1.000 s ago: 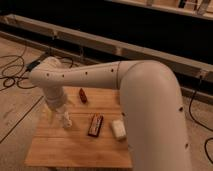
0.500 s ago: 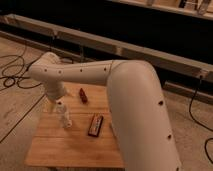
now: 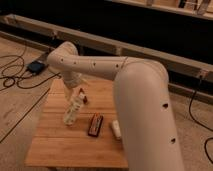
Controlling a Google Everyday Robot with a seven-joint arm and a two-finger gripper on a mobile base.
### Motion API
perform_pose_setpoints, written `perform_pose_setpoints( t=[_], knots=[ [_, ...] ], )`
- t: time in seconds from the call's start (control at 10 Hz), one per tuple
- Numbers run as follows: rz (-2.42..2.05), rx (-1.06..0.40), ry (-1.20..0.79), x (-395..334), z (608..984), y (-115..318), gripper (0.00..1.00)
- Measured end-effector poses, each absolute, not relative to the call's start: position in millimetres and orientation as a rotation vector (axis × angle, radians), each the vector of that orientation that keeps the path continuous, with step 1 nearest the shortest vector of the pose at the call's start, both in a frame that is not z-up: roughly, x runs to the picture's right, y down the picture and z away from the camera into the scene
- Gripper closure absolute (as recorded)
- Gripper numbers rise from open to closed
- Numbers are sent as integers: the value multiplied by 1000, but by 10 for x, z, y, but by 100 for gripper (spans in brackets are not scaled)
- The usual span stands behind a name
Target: Knock the bottle over
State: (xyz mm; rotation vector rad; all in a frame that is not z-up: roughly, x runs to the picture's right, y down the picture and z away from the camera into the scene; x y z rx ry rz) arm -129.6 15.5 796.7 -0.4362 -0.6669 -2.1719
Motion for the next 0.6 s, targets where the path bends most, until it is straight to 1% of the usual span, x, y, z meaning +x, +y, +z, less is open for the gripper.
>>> perform_pose_setpoints(
  t=[0.3, 0.5, 0.6],
  knots=[
    [-2108, -480, -618, -766, 8124, -109, 20],
    [-2089, -493, -613, -645, 8143, -132, 20],
    [-2093, -478, -619, -711, 8147, -128, 20]
  ],
)
